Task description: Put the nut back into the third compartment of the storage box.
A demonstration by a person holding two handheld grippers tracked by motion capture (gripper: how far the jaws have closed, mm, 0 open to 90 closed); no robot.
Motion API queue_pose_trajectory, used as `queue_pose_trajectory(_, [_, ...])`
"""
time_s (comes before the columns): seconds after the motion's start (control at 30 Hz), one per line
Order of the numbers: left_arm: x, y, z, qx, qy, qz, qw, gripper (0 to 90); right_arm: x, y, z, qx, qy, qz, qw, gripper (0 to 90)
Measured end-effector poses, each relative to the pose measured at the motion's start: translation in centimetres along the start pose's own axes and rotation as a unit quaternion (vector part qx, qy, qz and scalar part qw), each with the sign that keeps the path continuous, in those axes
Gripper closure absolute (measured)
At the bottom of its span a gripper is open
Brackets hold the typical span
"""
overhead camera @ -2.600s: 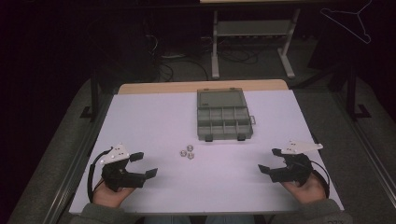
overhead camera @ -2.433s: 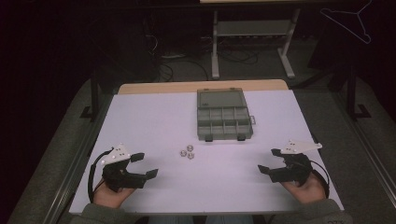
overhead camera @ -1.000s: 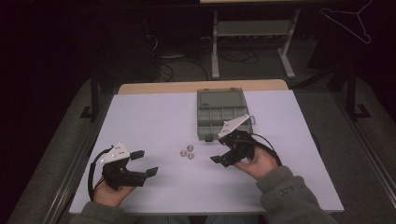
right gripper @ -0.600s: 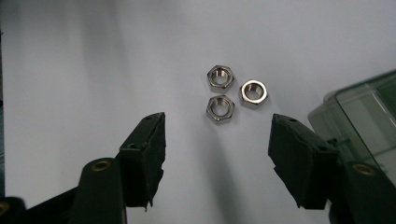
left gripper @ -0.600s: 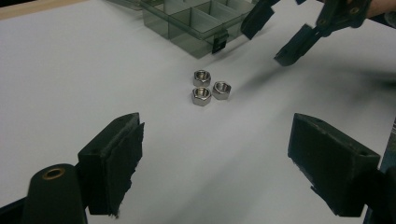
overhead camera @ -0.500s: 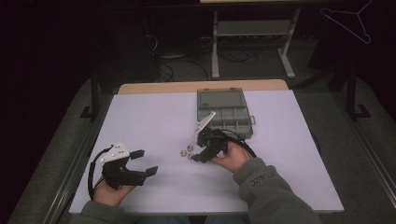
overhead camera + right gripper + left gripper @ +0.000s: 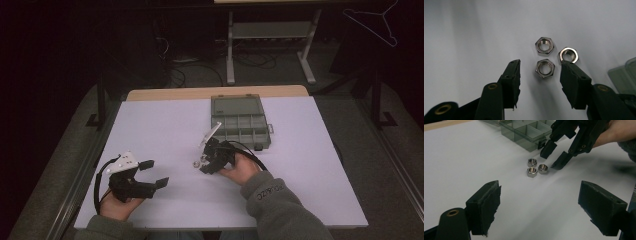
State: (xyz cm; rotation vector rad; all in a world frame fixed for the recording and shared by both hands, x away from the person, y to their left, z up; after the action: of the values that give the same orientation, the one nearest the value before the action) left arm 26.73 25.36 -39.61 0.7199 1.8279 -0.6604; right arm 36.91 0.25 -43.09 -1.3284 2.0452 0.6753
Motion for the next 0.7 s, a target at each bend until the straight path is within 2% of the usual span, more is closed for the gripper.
queue_pose_trajectory(0.13, [0.0, 0.0, 0.0, -0.001, -0.002, -0.003, 1.0, 17.2, 0.1, 0.2, 0.9, 0.003, 0.011, 0.007, 0.9999, 55.3])
queue_pose_trajectory(0.4, [0.0, 0.0, -0.1, -0.001, -0.003, -0.006, 1.0, 17.2, 0.3, 0.2, 1.6, 0.018, 0.023, 0.013, 0.9995, 60.2])
queue_pose_trajectory(0.7, [0.0, 0.0, -0.1, 0.0, -0.003, -0.005, 1.0, 17.2, 0.2, 0.1, 2.0, 0.028, 0.027, 0.009, 0.9992, 68.4])
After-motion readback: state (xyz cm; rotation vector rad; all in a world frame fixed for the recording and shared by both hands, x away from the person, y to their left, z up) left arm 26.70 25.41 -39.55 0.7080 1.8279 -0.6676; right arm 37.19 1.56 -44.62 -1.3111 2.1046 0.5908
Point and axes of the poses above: each handheld gripper's, and its own axes: z roughly forward along the jaws, x roughly out of its underside, y roughly to its left, the point moved 2 cm from there along z, roughly forward along the jaws, and after that the axes turned 13 degrees about -y, right-handed, at the moved point
